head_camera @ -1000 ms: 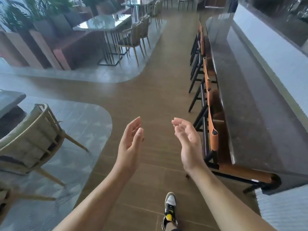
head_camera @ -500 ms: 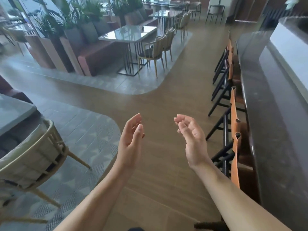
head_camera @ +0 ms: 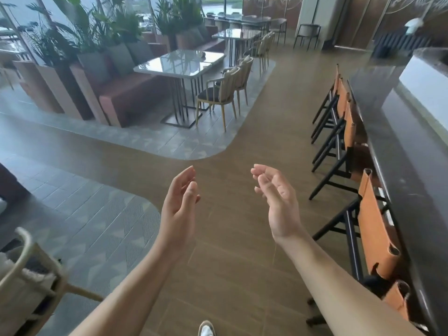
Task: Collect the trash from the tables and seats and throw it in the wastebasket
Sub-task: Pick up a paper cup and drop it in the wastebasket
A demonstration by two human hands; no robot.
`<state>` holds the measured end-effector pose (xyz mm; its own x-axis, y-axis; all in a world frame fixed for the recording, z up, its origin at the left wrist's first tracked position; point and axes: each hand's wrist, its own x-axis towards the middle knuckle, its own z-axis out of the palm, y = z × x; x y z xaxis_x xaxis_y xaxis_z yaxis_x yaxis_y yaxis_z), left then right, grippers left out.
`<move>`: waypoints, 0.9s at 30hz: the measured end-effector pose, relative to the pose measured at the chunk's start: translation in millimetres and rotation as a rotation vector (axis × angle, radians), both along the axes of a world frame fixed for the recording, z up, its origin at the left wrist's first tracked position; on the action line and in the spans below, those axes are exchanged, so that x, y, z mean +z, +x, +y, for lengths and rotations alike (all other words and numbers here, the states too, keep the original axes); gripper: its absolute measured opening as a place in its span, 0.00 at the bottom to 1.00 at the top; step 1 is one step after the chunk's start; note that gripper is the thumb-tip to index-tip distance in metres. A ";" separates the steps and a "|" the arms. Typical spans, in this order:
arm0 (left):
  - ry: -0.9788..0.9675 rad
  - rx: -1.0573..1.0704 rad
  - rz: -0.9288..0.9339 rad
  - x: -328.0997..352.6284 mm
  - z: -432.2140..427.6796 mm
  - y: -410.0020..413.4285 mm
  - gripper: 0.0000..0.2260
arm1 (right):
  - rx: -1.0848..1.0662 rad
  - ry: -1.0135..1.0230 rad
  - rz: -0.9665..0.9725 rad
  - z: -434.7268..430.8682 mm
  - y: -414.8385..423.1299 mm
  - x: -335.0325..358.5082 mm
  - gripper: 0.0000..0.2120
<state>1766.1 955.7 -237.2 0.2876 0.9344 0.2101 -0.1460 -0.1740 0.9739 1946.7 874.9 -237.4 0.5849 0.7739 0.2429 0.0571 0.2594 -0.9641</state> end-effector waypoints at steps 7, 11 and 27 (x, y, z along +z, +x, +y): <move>0.026 -0.020 -0.011 14.9 141.9 49.0 0.16 | 0.004 0.025 0.010 131.1 52.2 12.2 0.20; 0.036 -0.045 0.003 14.9 211.3 92.9 0.15 | -0.006 0.013 0.018 194.9 92.6 8.2 0.21; 0.013 0.063 -0.023 11.8 488.9 341.8 0.17 | 0.124 0.010 -0.015 499.6 348.6 18.5 0.14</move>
